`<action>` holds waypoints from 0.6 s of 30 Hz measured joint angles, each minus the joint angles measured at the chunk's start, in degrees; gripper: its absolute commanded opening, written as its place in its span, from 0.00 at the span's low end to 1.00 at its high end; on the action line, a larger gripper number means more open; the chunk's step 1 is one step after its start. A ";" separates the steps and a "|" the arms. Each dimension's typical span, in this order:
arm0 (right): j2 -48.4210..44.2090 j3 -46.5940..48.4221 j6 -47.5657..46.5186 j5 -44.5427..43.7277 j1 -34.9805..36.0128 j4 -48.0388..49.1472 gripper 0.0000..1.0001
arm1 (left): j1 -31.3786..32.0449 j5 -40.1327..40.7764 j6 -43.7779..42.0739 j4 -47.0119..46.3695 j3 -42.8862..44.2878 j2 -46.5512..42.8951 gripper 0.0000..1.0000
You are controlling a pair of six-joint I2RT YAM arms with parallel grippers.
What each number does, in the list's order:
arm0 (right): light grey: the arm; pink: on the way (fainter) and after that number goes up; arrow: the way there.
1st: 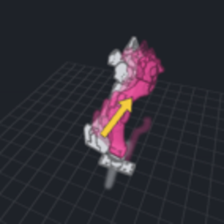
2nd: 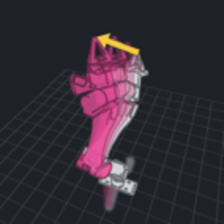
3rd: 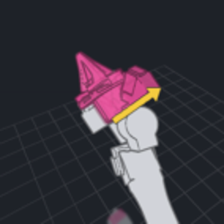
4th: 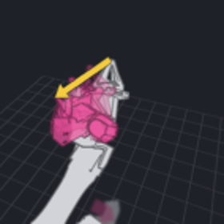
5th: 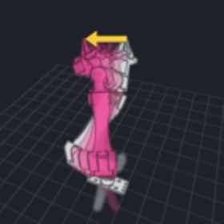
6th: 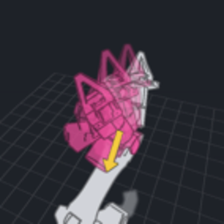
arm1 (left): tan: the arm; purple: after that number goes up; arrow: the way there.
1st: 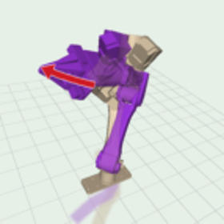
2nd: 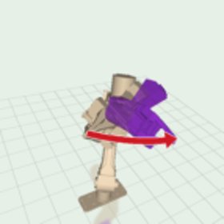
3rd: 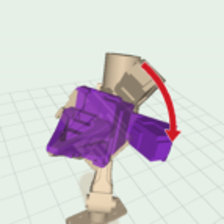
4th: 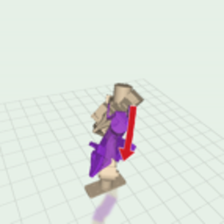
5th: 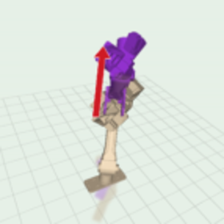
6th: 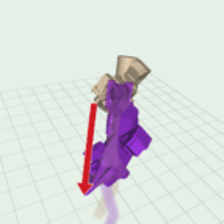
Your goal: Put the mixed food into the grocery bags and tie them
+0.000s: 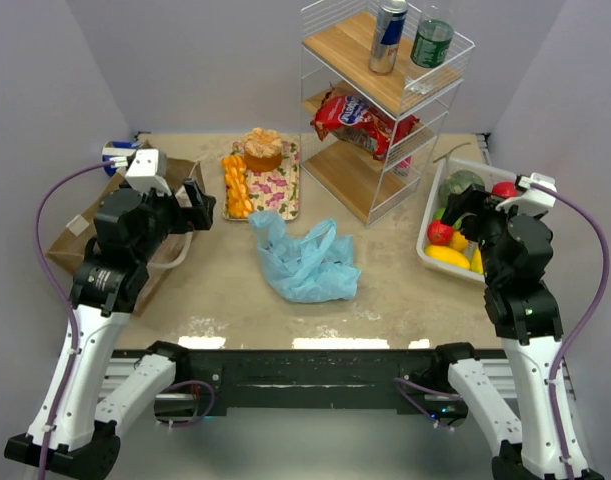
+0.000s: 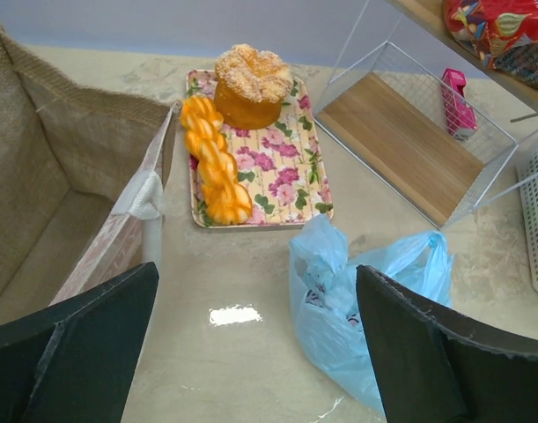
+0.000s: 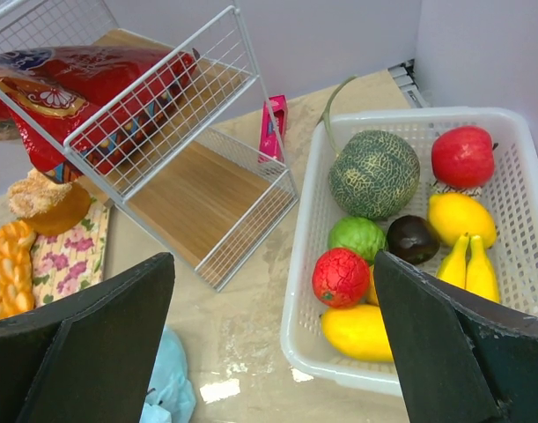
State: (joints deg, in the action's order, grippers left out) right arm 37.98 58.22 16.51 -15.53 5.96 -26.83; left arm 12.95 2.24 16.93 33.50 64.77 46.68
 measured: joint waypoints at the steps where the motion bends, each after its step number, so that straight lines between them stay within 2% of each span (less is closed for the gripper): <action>1: 0.00 0.00 0.15 0.00 0.00 -0.11 0.99 | 0.00 -0.28 -0.44 0.00 -0.13 -0.28 1.00; 12: -1.92 -0.02 0.79 1.66 0.02 -1.88 0.99 | 0.00 -7.76 -9.55 -1.92 -1.20 -3.61 1.00; 14: -2.10 -0.02 0.81 2.36 0.04 -1.99 0.99 | 0.00 -6.47 -11.91 -0.74 -0.48 -2.32 1.00; 18: -1.64 0.00 0.83 3.58 0.04 -3.26 0.99 | 0.20 4.17 -17.18 3.08 3.58 3.74 1.00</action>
State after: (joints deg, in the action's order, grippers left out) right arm 36.34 58.22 17.34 -11.94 6.00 -30.09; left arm 13.15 6.42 -0.25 36.58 68.36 50.41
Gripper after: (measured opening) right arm 0.985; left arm 0.997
